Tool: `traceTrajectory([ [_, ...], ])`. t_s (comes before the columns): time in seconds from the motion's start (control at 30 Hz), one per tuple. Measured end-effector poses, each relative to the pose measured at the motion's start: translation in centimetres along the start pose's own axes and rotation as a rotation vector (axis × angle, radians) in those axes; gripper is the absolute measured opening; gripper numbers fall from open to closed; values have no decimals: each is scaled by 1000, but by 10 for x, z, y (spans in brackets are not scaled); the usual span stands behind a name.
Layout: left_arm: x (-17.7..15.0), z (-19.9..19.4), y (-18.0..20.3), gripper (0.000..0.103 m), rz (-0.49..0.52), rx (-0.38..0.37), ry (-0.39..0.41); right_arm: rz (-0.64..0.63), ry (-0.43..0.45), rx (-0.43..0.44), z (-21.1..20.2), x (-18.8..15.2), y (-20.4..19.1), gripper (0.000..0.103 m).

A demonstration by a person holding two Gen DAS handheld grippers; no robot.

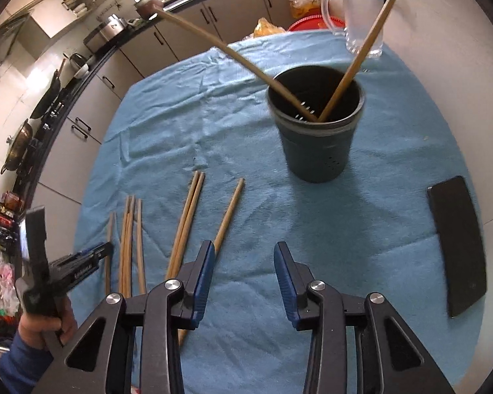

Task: Organize utensils
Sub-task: 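Return both tools to the chopsticks and close each on one chopstick, then lift the held chopsticks upright with both tools and carry them over the cup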

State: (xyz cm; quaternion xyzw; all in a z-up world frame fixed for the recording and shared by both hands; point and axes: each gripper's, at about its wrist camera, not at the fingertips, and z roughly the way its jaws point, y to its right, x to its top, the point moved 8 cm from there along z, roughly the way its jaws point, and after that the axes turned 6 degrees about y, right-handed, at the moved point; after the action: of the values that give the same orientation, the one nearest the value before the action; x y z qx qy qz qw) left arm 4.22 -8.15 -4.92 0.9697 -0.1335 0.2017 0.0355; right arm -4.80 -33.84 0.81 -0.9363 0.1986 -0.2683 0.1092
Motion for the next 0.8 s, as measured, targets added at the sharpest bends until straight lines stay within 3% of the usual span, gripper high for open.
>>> traceTrajectory([
  [0.3,-12,-6,-15,7,13,-35,-17,18,-97,-56,66,5,-22,40],
  [0.53,-10,-2,-14,7,28,-57,-21,48,-174,-143,97,2,-17,38],
  [0.6,-9,-1,-13,7,40,-56,-21,26,-160,-169,99,4,-17,36],
  [0.67,-7,0,-12,7,49,-54,-18,11,-156,-172,101,5,-21,24],
  [0.7,-5,1,-11,7,55,-52,-13,-12,-156,-188,102,6,-23,10],
  [0.8,-2,3,-8,6,65,-55,-3,-47,-162,-173,104,4,-31,7],
])
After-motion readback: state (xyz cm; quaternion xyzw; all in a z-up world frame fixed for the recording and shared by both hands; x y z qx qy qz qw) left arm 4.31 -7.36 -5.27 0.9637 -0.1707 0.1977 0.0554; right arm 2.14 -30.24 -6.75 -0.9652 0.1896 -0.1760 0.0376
